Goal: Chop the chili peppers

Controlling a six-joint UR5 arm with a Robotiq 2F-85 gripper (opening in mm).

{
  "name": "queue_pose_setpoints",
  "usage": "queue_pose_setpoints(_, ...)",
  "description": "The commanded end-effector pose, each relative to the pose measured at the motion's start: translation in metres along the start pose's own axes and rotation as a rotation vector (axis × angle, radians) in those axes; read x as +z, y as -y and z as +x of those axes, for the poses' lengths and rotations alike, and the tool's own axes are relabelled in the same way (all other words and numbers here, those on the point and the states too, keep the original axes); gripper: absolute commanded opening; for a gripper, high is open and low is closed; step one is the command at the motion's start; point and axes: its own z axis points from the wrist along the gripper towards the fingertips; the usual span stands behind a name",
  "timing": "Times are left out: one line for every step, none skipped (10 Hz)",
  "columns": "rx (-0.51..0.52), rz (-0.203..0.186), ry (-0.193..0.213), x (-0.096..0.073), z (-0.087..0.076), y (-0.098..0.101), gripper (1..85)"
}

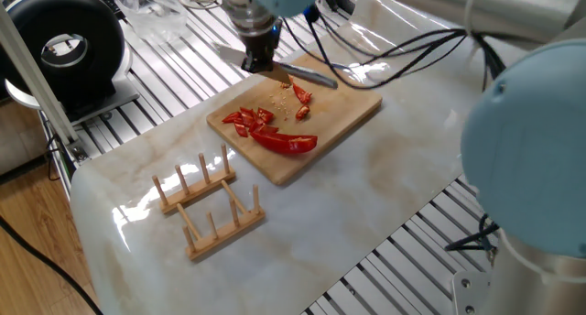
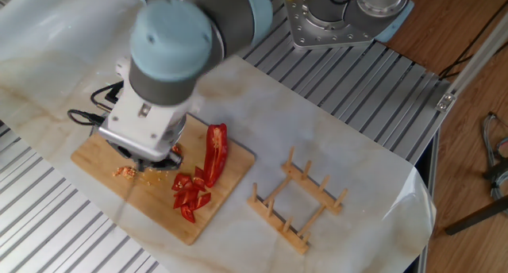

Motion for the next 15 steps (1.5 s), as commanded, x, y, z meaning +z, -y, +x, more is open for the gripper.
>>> queue_pose_setpoints(-0.33,-0.031,0.047,-0.03,0.003,-0.001,1.3)
queue_pose_setpoints(-0.377,-0.034,0.047,-0.033,0.012,0.003,1.3)
queue_pose_setpoints(-0.441,-0.043,0.056,-0.035,0.018,0.008,1.3)
queue_pose_setpoints(-0.484,-0.091,0.096,-0.036,0.021,0.004,1.3)
queue_pose_setpoints(-0.503,-0.113,0.096,-0.031,0.031,0.008,1.3)
queue_pose_setpoints(-0.543,-0.161,0.103,-0.024,0.043,0.006,1.3)
queue_pose_setpoints(-0.585,-0.196,0.101,-0.014,0.053,0.008,1.3)
queue_pose_setpoints(-0.623,-0.235,0.09,-0.005,0.064,0.011,1.3)
queue_pose_setpoints(-0.663,-0.21,0.115,0.001,0.06,0.018,1.3)
queue_pose_setpoints(-0.681,-0.213,0.126,0.008,0.062,0.017,1.3)
queue_pose_setpoints(-0.693,-0.23,0.145,0.014,0.063,0.014,1.3)
queue_pose_setpoints(-0.702,-0.212,0.154,0.022,0.066,0.019,1.3)
queue_pose_setpoints(-0.707,-0.168,0.168,0.026,0.061,0.028,1.3)
queue_pose_setpoints(-0.72,-0.121,0.177,0.028,0.055,0.038,1.3)
queue_pose_setpoints(-0.724,-0.111,0.182,0.028,0.053,0.04,1.3)
